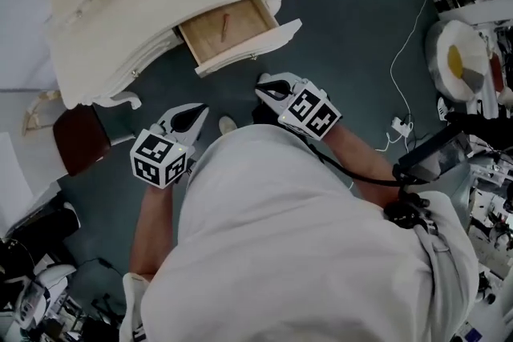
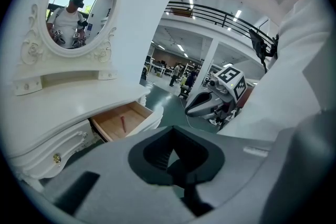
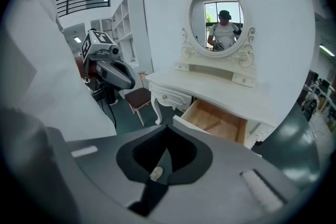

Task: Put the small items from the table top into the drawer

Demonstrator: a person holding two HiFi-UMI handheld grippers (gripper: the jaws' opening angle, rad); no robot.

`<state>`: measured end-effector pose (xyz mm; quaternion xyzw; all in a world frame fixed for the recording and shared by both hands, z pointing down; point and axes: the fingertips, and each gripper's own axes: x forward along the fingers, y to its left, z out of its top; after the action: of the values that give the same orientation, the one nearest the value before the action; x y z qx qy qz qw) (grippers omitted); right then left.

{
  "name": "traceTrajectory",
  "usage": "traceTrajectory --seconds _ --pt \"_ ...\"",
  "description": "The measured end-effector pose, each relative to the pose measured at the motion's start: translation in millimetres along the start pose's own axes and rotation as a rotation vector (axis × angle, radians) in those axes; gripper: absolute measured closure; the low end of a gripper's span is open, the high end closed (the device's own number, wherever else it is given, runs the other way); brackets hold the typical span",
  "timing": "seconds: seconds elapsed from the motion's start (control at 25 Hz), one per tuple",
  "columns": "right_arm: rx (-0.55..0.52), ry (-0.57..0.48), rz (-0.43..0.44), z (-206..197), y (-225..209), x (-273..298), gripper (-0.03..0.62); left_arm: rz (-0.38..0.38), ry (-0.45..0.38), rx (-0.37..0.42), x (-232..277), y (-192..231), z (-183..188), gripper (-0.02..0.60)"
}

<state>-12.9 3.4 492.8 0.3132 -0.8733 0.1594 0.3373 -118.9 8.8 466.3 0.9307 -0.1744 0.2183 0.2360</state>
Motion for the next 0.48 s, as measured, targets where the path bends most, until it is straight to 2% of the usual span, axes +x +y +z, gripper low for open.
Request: traceTrajectory --seconds 0.48 --pt "0.0 -0.004 0.022 1 -20 4 0.594 0.009 0.02 -0.017 18 7 9 0.58"
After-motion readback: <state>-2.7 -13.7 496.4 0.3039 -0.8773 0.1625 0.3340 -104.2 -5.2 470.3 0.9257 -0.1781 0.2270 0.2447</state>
